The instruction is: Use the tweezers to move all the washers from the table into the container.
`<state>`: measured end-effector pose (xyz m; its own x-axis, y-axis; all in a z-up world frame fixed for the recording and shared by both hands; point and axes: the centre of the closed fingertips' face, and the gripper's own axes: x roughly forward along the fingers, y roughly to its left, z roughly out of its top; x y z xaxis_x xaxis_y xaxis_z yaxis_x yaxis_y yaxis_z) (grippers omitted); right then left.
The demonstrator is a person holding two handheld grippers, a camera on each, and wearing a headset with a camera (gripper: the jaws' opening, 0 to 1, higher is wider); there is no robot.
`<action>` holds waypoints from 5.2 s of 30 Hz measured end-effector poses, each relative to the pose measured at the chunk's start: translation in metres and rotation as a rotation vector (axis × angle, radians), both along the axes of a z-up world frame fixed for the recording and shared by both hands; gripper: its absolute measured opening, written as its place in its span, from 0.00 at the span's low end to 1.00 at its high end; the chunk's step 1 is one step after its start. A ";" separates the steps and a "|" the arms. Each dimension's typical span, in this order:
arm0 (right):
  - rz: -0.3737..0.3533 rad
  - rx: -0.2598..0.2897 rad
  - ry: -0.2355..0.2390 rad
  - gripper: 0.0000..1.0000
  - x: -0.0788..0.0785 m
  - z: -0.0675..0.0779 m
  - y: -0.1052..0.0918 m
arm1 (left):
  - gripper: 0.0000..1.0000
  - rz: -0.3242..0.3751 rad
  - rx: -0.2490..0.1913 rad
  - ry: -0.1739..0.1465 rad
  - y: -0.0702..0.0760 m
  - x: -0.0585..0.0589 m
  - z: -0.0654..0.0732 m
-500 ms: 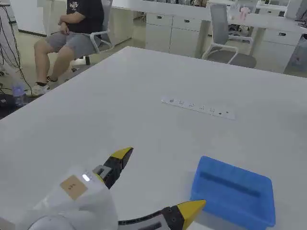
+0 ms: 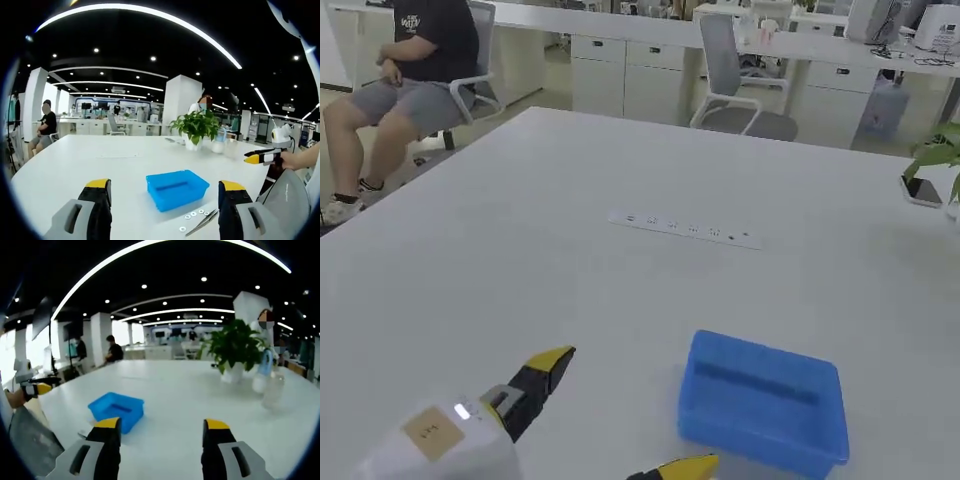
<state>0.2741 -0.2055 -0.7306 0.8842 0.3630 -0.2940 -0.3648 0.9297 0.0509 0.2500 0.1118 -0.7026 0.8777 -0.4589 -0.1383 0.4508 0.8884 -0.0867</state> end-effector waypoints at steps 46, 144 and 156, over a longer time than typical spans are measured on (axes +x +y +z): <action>-0.031 0.010 -0.016 0.62 -0.001 0.004 -0.004 | 0.86 -0.021 0.043 0.056 -0.001 -0.001 -0.013; 0.867 -0.470 0.255 0.16 -0.061 -0.096 0.186 | 0.00 -0.920 0.628 0.158 -0.079 -0.052 -0.071; 0.951 -0.450 0.236 0.10 -0.066 -0.104 0.214 | 0.00 -0.986 0.658 0.106 -0.102 -0.057 -0.051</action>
